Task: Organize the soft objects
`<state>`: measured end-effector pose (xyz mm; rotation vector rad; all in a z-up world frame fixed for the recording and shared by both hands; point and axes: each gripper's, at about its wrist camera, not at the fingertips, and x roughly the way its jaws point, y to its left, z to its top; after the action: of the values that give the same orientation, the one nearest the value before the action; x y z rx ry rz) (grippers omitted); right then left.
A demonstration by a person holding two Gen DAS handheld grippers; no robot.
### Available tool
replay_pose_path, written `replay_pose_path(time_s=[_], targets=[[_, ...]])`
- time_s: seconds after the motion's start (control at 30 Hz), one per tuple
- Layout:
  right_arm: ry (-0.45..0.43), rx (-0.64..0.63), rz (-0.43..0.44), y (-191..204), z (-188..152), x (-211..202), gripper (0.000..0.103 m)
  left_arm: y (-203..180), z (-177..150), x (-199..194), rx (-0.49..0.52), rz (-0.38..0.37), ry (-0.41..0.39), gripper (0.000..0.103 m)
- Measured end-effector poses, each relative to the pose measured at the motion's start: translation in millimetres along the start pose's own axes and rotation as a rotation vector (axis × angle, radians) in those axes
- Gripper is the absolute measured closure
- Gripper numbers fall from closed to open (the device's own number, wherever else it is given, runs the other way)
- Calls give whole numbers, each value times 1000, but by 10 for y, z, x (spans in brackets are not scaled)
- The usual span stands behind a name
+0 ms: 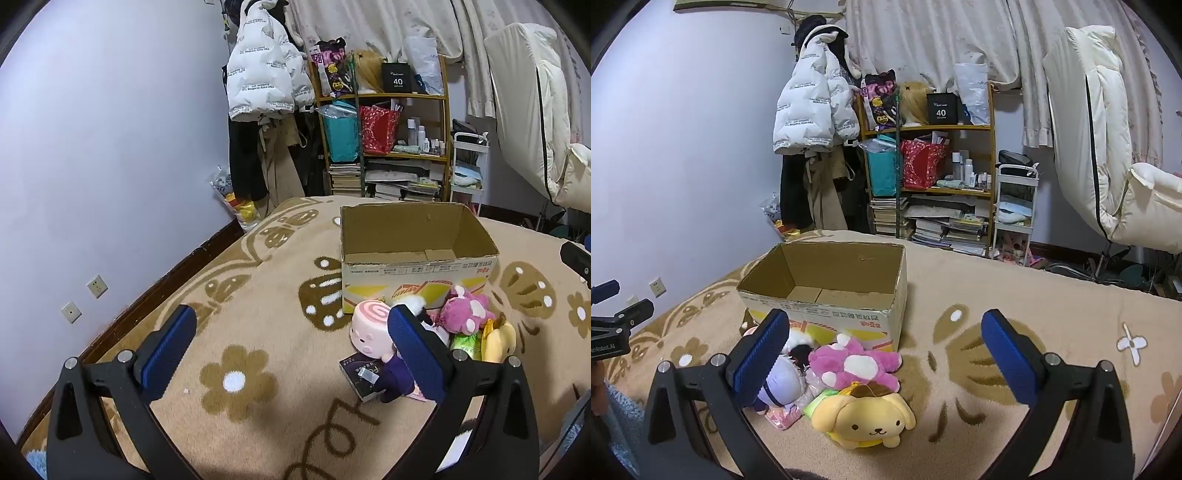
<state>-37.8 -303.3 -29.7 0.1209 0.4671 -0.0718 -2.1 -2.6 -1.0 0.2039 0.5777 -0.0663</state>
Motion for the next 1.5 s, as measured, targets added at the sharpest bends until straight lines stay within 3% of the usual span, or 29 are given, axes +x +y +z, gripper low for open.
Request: replay_pose_path(time_s=[1.5], targets=[[12,-3,-1,-3,-5,22,0,-2,-3,2,1,7,-6,1]])
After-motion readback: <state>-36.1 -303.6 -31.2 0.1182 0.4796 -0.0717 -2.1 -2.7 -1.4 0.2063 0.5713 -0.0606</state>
